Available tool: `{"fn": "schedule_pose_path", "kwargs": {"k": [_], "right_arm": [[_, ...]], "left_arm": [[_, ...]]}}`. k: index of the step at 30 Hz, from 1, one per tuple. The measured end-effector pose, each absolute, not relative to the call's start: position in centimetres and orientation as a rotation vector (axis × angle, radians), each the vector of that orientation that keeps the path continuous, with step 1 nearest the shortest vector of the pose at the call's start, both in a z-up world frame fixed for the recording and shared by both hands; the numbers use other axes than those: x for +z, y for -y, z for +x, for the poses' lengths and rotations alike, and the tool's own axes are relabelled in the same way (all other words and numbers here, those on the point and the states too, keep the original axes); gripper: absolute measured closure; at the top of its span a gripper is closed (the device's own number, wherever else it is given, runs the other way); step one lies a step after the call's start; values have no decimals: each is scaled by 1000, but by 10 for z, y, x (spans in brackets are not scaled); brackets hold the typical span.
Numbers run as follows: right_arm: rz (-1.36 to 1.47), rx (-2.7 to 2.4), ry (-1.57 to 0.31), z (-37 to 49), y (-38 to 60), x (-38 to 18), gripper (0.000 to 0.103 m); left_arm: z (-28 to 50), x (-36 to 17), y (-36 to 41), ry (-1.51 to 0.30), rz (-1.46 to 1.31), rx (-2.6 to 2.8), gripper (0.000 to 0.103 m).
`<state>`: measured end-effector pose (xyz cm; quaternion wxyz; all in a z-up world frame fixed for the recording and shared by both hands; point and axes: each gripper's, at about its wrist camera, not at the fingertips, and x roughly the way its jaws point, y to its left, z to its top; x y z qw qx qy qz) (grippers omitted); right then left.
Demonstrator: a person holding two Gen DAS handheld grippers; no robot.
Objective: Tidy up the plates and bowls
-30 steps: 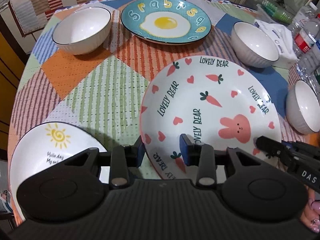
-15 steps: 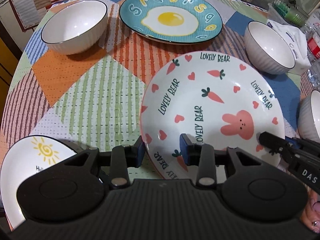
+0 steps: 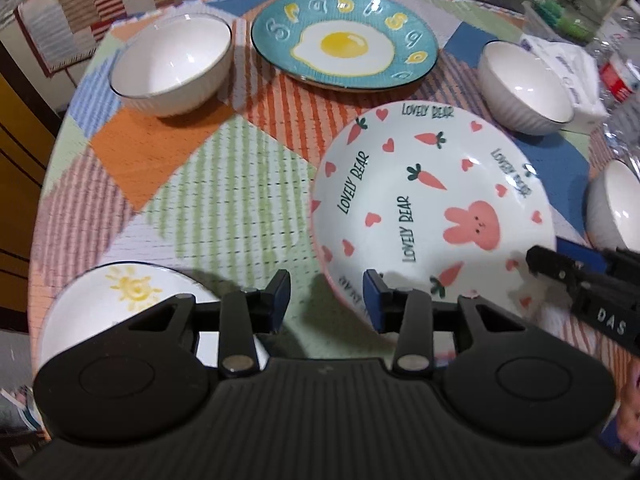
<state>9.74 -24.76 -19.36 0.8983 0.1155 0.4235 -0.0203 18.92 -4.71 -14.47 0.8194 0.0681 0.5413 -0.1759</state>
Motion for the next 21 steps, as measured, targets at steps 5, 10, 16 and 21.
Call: {"fn": "schedule_pose_path", "kwargs": {"k": [5, 10, 16, 21], "right_arm": [[245, -4, -846, 79, 241, -166, 66], [228, 72, -829, 66, 224, -138, 61], [243, 177, -837, 53, 202, -112, 58], [192, 263, -848, 41, 177, -95, 55]], "left_arm": [[171, -119, 27, -1121, 216, -402, 60], [152, -99, 6, -1103, 277, -421, 54], [126, -74, -23, -1066, 380, -463, 47], [107, -61, -53, -1043, 465, -503, 41]]}}
